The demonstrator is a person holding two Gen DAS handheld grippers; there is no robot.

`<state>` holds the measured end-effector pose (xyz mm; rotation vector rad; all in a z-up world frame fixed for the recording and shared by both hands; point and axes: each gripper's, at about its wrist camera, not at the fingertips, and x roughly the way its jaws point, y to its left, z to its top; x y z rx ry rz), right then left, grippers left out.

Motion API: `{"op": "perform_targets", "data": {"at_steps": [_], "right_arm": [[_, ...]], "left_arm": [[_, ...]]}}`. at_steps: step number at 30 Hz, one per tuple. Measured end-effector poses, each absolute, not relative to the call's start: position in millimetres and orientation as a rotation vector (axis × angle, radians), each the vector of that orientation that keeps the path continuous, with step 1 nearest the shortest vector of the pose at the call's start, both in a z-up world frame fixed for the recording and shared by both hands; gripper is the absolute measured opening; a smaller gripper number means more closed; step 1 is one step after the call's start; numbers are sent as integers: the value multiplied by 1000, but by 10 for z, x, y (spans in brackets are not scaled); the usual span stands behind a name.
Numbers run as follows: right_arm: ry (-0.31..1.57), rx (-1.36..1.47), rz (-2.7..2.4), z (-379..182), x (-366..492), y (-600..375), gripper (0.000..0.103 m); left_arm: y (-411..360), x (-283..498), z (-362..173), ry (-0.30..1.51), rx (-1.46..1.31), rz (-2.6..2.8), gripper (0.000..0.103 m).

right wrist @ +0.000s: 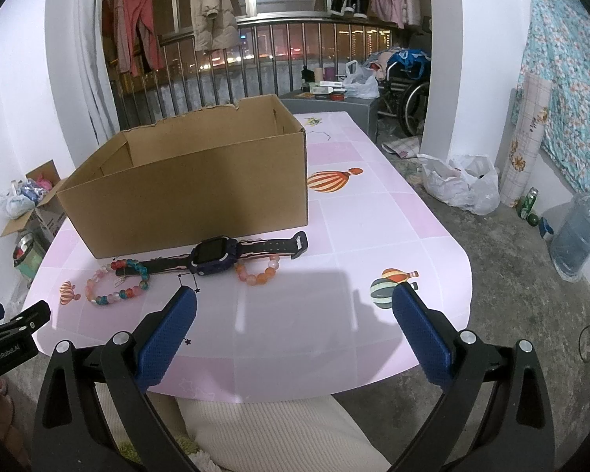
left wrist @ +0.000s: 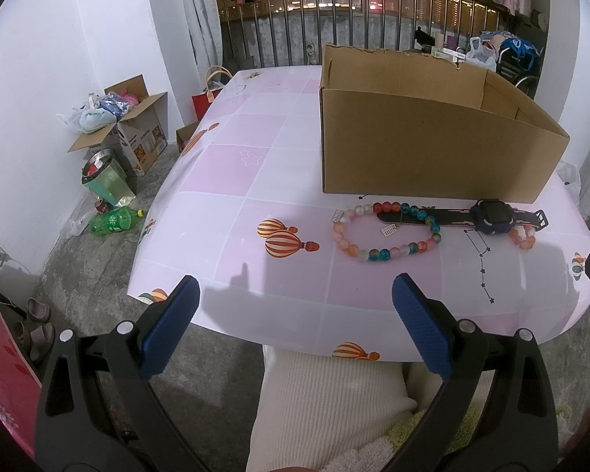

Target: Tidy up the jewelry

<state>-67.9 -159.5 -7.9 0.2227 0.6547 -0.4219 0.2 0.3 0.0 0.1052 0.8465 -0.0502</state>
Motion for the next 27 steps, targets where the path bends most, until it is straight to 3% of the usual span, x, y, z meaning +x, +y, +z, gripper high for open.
{"op": "perform_targets", "data": {"at_steps": [27], "right_arm": [[692,249,-418,-190,-564,-1694,97]], "left_arm": [[-65,113,-59,865,133,-30,95]]}}
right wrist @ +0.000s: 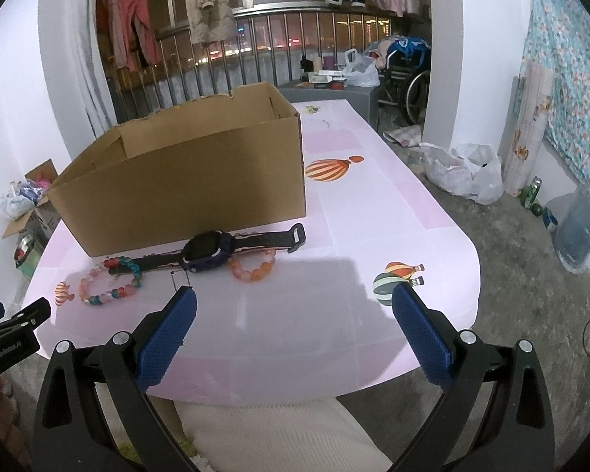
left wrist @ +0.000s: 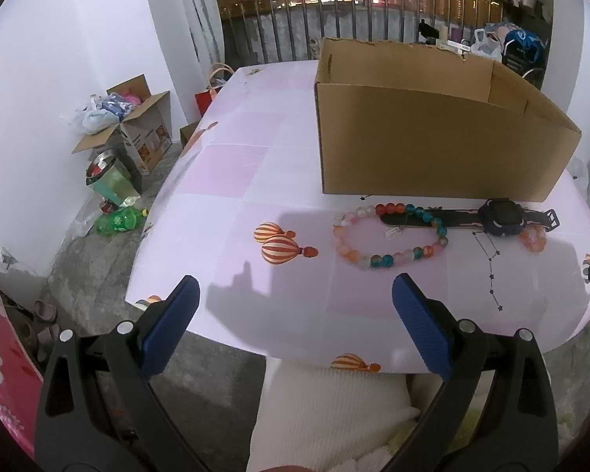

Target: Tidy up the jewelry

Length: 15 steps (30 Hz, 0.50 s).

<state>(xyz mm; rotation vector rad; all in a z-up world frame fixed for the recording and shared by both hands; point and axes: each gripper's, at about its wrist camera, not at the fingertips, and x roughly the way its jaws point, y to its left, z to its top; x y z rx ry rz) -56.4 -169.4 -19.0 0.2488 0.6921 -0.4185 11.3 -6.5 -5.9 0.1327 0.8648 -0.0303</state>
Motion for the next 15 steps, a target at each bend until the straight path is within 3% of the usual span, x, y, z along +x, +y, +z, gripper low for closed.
{"op": "perform_targets", "data": {"at_steps": [15], "right_arm": [[697,143,-248,-190,-143,-1499,97]], "left_arm": [[14,352,-124,893,96,-132,95]]}}
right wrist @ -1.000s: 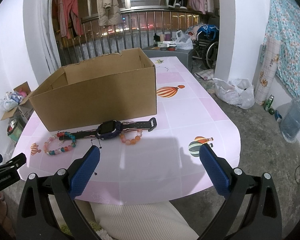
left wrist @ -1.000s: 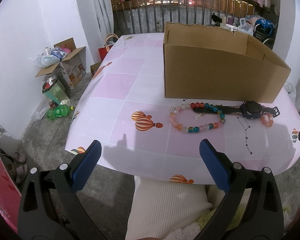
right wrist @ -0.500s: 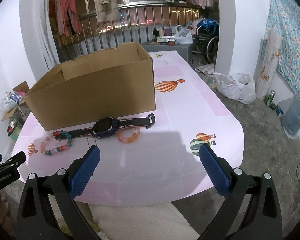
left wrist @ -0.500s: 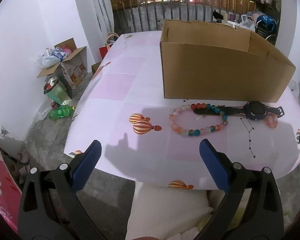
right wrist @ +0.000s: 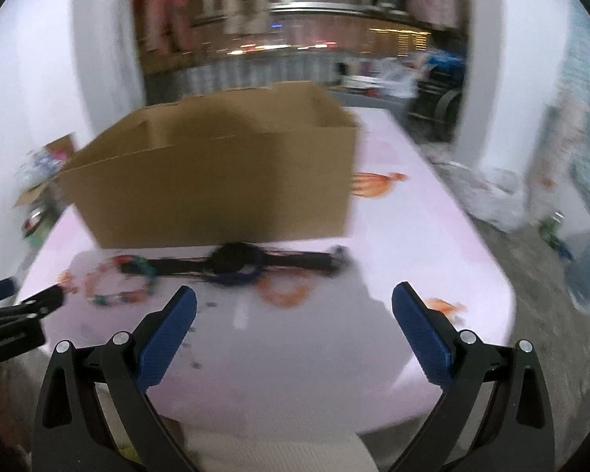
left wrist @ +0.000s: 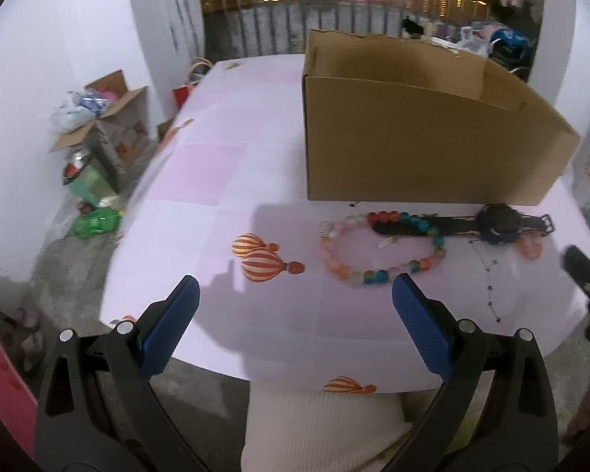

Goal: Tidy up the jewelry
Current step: 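Reach the right gripper to the multicolour bead bracelet and close on it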

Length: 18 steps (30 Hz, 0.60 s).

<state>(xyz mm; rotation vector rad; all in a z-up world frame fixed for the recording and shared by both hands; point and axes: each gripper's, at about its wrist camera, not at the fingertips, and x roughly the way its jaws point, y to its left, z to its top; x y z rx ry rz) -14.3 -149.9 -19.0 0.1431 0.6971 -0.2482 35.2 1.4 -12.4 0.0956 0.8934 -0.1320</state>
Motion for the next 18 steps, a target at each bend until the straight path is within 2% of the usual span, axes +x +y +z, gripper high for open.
{"op": "perform_targets", "data": {"at_steps": [7,12,15,18], "right_arm": [[639,64,-132,-103,139,-1240,97],[642,38,-31,-102,334,-1086,97],[656,44,36,-120,439,-1031,90],[691,58,92,-179,545,-1030,78]], "left_arm": [[170,344,-122,896,-104,-223,95],[250,414,-106,858,-125,-203,95],[238,498,-101,849,-69,-177,95],[231,568,-72,806,-7,-180,95]]}}
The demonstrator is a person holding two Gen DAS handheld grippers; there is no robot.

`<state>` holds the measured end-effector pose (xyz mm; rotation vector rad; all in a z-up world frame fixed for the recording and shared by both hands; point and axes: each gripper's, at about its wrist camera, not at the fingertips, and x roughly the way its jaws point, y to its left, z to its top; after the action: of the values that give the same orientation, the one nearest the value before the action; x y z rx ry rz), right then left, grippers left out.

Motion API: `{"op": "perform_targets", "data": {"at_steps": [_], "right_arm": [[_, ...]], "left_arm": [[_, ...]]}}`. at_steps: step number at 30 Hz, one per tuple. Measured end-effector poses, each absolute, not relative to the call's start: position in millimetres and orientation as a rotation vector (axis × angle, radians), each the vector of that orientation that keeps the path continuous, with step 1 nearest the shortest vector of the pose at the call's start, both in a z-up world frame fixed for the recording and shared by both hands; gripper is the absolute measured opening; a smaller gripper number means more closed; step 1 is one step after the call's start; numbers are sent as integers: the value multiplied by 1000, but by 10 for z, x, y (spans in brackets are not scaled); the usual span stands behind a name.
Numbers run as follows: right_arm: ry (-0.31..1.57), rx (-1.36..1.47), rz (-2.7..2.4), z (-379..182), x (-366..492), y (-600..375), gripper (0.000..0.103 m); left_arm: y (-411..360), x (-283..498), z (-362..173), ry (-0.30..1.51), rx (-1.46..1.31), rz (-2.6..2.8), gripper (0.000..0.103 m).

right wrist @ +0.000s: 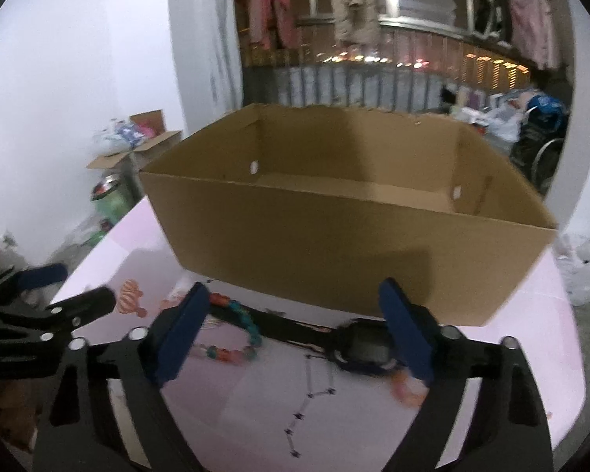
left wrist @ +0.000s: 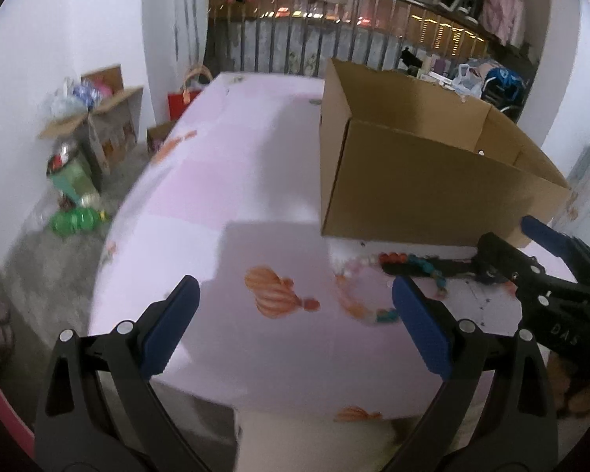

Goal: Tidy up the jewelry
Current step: 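Reach the right gripper to the multicolour bead bracelet and close on it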

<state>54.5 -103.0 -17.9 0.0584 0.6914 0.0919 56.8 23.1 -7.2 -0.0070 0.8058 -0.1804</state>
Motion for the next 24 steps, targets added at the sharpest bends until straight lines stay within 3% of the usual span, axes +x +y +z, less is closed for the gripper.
{"op": "perform_targets", "data": {"at_steps": [4,6,9,16,24], "right_arm": [[745,59,180,-258,665,-996,63],[767,44,229,-293,696,-966,55],[794,22,280,-344,735,-924,43],[828,-44,328,-433,828,-845,23],[872,-103,347,-515,865,-818,15]], "left_arm": [[201,620,-92,785,39,-226,90],[129,643,-149,793,86,-270,72],[41,703,-277,835,120,-316,56],[-75,776,-417,873,166,-400,35],[-121,880,-526,903,216,-430,21]]}}
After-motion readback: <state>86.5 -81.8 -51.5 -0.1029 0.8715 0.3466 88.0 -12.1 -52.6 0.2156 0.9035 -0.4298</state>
